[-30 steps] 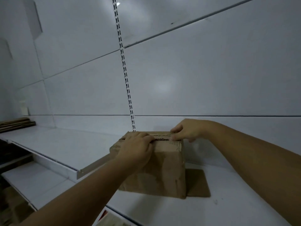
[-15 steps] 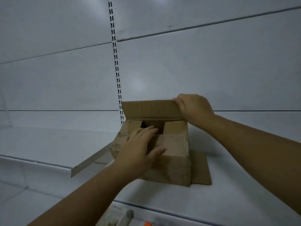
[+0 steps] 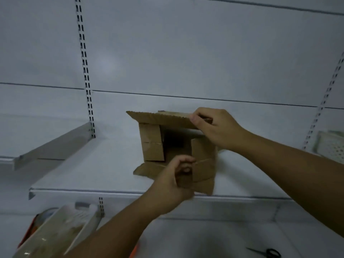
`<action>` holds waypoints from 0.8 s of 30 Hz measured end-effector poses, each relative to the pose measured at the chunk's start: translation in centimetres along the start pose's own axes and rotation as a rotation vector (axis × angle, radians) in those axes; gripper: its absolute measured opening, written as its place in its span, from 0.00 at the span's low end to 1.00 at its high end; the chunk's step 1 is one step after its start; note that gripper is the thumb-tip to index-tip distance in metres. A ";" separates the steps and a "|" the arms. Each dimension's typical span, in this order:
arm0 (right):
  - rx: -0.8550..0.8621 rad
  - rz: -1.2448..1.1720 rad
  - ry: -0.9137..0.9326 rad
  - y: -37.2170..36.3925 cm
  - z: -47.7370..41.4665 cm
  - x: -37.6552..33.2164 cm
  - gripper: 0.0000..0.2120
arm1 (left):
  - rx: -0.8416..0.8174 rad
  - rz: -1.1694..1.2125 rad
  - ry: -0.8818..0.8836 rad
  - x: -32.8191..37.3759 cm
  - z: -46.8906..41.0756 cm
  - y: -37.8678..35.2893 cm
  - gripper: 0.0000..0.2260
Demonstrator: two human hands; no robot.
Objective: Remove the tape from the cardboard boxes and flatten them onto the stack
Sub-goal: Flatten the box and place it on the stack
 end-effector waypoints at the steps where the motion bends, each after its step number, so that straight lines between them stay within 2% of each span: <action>1: -0.074 -0.032 -0.051 -1.0 0.3 0.6 0.21 | 0.018 0.086 0.001 0.2 0.0 0.4 0.29; 3: -0.161 -0.062 -0.108 -2.3 0.3 1.2 0.19 | -0.066 0.083 -0.023 1.3 0.5 -0.2 0.23; 5: -0.130 -0.025 -0.080 -2.3 -0.5 0.8 0.19 | -0.183 -0.041 -0.065 2.2 1.3 -1.6 0.19; 7: -0.090 -0.019 -0.075 -2.1 -1.5 0.3 0.24 | -0.131 -0.118 -0.041 2.4 1.7 -0.8 0.14; 9: -0.074 -0.065 -0.114 -1.9 -2.4 0.4 0.26 | 0.021 -0.304 -0.001 2.1 1.4 1.8 0.12; 12: -0.099 -0.104 -0.167 -1.9 -3.1 1.3 0.26 | 0.232 -0.821 0.055 1.6 -0.1 7.0 0.18; 14: -0.130 -0.108 -0.181 -2.3 -3.3 2.0 0.26 | 0.200 -1.045 0.160 -0.4 -1.4 9.1 0.24; 16: -0.159 -0.119 -0.195 -2.5 -3.4 2.5 0.26 | 0.099 -1.239 0.284 -2.2 -2.4 10.0 0.29; 18: -0.188 -0.140 -0.204 -2.7 -3.3 2.8 0.29 | 0.060 -1.386 0.329 -2.9 -3.0 10.4 0.28; 21: -0.290 -0.132 -0.189 -3.7 -2.8 3.0 0.27 | 0.185 -1.503 0.169 -1.6 -2.7 11.9 0.14; 22: -0.339 -0.145 -0.192 -4.4 -2.5 3.1 0.25 | 0.207 -1.507 0.109 -1.5 -1.8 12.8 0.12; 24: -0.438 -0.262 -0.184 -6.3 -2.0 2.7 0.29 | 0.206 -1.496 -0.078 -1.0 0.6 14.5 0.15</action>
Point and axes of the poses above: each hand's wrist, its own z-axis away from the middle knuckle, its own y-axis out of the back of the hand, x = y × z, the point moved 10 cm from there along -z, towards the middle knuckle, and after that the axes turned 7 degrees about -z, right-handed, at the moved point
